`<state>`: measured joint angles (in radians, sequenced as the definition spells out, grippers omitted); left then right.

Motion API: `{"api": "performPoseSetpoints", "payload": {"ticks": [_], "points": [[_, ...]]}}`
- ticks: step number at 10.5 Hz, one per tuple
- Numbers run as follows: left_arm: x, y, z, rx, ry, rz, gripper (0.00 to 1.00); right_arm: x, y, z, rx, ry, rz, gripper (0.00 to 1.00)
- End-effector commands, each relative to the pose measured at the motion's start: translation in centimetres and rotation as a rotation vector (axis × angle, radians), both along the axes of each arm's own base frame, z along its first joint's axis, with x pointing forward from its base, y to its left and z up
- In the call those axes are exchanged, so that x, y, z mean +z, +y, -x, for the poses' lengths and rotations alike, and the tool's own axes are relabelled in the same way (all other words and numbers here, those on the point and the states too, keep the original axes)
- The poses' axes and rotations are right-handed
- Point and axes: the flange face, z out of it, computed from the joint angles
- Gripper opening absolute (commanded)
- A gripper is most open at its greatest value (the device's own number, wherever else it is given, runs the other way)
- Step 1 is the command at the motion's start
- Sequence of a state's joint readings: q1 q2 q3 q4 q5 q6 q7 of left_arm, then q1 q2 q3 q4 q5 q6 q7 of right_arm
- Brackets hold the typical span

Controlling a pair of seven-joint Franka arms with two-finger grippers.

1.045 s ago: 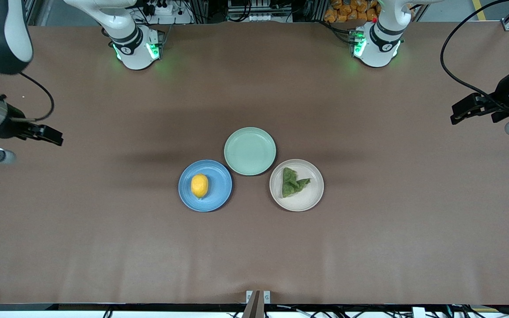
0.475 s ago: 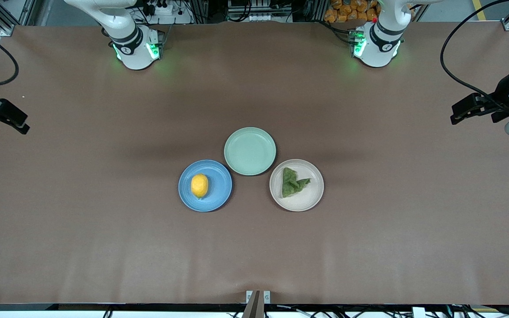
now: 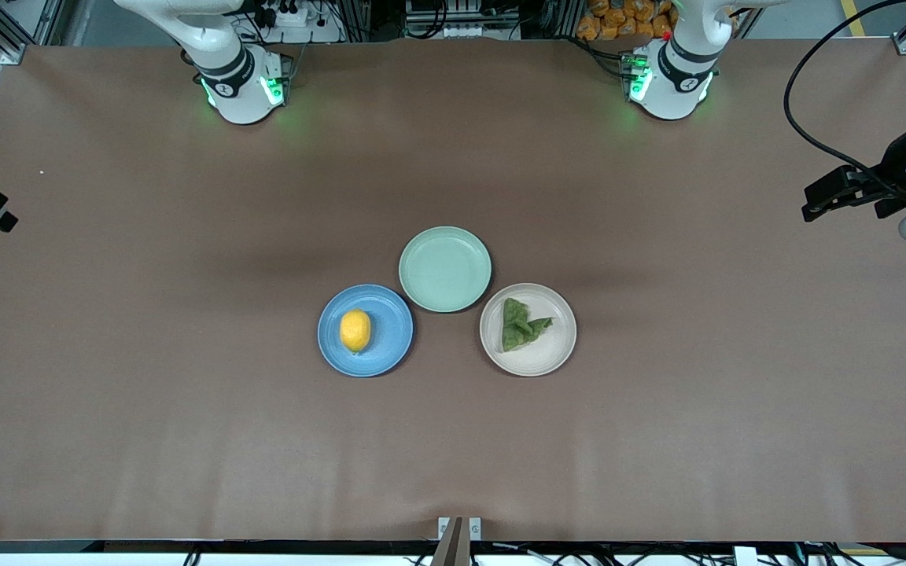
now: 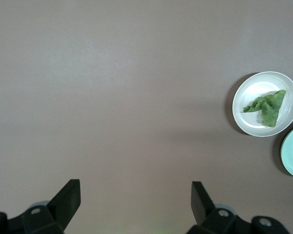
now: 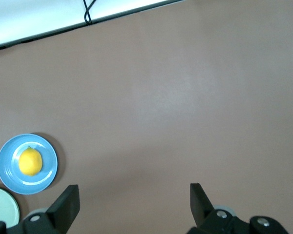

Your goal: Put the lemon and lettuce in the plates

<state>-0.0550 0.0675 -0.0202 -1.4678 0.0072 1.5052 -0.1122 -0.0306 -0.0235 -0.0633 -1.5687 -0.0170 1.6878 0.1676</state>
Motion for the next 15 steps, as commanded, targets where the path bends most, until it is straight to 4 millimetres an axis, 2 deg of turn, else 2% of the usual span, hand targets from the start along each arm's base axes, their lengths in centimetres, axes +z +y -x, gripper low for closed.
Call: {"api": "performPoseSetpoints", "payload": {"ticks": [1, 5, 7, 9, 11, 15], "points": [[0.6, 0.2, 0.1, -0.022, 0.004, 0.003, 1.0, -1.9, 0.3, -1.5, 0.0, 0.013, -0.004, 1.0], [0.6, 0.3, 0.1, -0.02, 0.004, 0.003, 1.0, -2.6, 0.6, -1.7, 0.02, 0.032, 0.019, 1.0], [0.6, 0.3, 0.1, -0.02, 0.004, 0.003, 1.0, -1.9, 0.7, -1.9, 0.012, 0.02, 0.02, 1.0], [0.6, 0.3, 0.1, -0.02, 0.004, 0.003, 1.0, -0.2, 0.8, -1.9, 0.015, 0.024, 0.021, 1.0], [0.6, 0.3, 0.1, -0.02, 0.004, 0.005, 1.0, 0.1, 0.8, -1.6, 0.012, 0.092, 0.018, 1.0], [0.5, 0.3, 0.1, -0.02, 0.006, 0.004, 1.0, 0.3, 1.8, -1.4, 0.029, 0.09, 0.009, 1.0]]}}
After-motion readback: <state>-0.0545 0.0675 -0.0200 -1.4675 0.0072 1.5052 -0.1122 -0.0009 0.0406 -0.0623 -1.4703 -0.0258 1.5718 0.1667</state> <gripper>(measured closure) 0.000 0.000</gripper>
